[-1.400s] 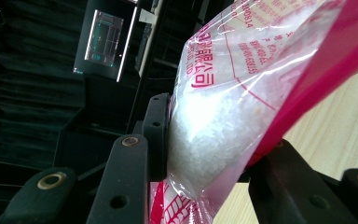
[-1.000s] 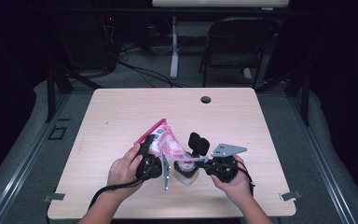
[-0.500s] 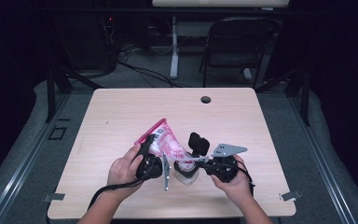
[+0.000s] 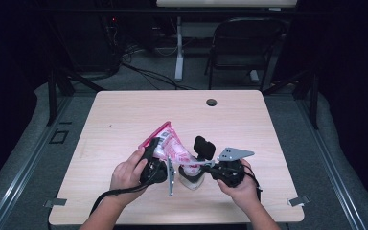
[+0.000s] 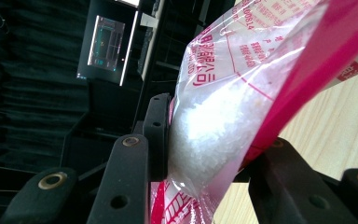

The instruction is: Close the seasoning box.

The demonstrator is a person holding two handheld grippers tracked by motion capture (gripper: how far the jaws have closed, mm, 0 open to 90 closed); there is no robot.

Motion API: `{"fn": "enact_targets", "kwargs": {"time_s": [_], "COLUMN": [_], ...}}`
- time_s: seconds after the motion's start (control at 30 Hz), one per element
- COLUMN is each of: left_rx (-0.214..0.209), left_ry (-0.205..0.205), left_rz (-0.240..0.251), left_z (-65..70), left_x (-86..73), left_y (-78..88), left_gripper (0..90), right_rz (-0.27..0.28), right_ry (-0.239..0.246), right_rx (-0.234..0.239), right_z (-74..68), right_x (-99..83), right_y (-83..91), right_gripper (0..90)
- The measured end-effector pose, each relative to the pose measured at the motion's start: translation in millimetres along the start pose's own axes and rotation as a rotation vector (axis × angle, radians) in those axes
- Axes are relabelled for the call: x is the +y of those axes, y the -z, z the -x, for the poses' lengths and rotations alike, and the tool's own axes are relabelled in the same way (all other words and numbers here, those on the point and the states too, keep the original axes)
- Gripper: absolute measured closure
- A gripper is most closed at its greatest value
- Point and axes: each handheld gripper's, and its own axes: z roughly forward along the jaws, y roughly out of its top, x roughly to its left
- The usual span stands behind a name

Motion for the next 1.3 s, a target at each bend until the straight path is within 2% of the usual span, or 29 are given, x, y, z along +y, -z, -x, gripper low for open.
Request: {"fn": "enact_targets", "kwargs": {"time_s": [1.3], "left_rx": [0.002], "left_ry": [-0.043], "left_rz": [0.005], "left_z": [-3.9], "left_x": [3.7], "left_y": [1.4], "left_gripper": [67.9], "right_rz": [0.005], "right_ry": [-0.009], "right_rx": [-0.008], "right_z": [1.6], "right_x": [-1.0], "right_y": [0.1], "right_gripper": [90.0]}}
